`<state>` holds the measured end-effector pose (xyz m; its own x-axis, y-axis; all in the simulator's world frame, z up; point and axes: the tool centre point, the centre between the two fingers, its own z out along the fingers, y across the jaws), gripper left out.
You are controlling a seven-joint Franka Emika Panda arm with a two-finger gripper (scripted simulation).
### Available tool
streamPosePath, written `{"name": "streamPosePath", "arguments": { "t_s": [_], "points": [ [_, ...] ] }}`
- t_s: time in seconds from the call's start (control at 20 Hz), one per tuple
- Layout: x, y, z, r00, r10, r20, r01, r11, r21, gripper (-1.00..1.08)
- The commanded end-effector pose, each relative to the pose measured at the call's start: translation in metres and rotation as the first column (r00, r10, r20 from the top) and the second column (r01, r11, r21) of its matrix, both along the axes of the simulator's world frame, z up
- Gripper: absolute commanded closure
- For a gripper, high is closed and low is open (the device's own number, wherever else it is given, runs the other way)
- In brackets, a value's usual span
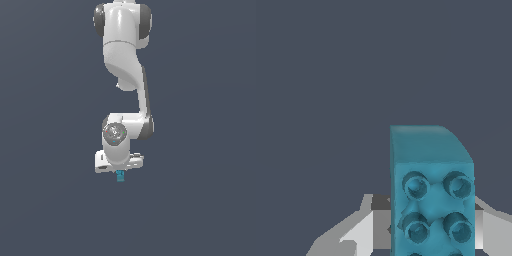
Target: Pick up the object and move it to a goal position.
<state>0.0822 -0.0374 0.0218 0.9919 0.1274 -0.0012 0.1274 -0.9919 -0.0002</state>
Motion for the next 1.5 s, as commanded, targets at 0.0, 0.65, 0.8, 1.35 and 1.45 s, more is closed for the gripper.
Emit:
{"name": "streamPosePath", "arguments": {
  "t_s": [0.0, 0.65, 0.8, 1.35, 1.45],
  "points": [
    [0.0, 0.0, 0.0, 1.0, 0.0, 0.001, 0.0, 1.0, 0.0, 1.08],
    [0.006, -0.025, 0.039, 1.0, 0.0, 0.001, 0.0, 1.0, 0.0, 1.08],
    [0.01, -0.041, 0.062, 1.0, 0.0, 0.001, 0.0, 1.0, 0.0, 1.08],
    [0.027, -0.099, 0.151, 1.0, 0.001, 0.001, -0.001, 1.0, 0.0, 1.08],
    [0.029, -0.106, 0.161, 1.0, 0.001, 0.001, -0.001, 1.0, 0.0, 1.08]
  ]
}}
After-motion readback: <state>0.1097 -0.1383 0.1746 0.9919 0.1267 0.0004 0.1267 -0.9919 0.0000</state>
